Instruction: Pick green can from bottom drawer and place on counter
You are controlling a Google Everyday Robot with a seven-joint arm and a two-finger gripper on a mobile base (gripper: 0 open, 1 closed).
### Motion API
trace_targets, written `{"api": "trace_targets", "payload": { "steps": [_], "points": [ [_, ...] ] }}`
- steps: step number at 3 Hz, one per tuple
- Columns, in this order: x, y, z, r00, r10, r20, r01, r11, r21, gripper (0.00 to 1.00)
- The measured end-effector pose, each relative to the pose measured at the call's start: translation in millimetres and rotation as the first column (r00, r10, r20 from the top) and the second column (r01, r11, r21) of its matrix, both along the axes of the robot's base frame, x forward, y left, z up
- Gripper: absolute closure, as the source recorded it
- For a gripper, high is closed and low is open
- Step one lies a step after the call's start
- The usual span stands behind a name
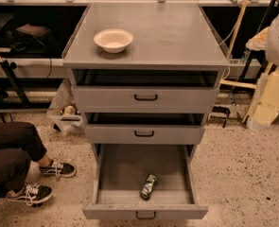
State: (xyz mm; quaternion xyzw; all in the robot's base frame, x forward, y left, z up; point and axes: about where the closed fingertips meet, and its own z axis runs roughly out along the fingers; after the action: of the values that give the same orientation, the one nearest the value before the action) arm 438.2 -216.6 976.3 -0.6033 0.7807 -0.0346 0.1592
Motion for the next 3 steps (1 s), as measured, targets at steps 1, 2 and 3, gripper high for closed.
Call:
{"api": "trace_targets", "payload": {
  "steps": [1, 2, 3],
  "points": [
    [0.0, 0.0, 0.0, 1.0, 0.0, 0.0, 0.0, 1.0, 0.0, 0.0],
    [2.4, 2.6, -7.1, 0.9999, 0.009, -0.011, -0.009, 1.0, -0.006, 0.0],
    [3.6, 10.0, -62.2, 0.997, 0.056, -0.053, -0.054, 0.998, 0.032, 0.0]
  ]
}}
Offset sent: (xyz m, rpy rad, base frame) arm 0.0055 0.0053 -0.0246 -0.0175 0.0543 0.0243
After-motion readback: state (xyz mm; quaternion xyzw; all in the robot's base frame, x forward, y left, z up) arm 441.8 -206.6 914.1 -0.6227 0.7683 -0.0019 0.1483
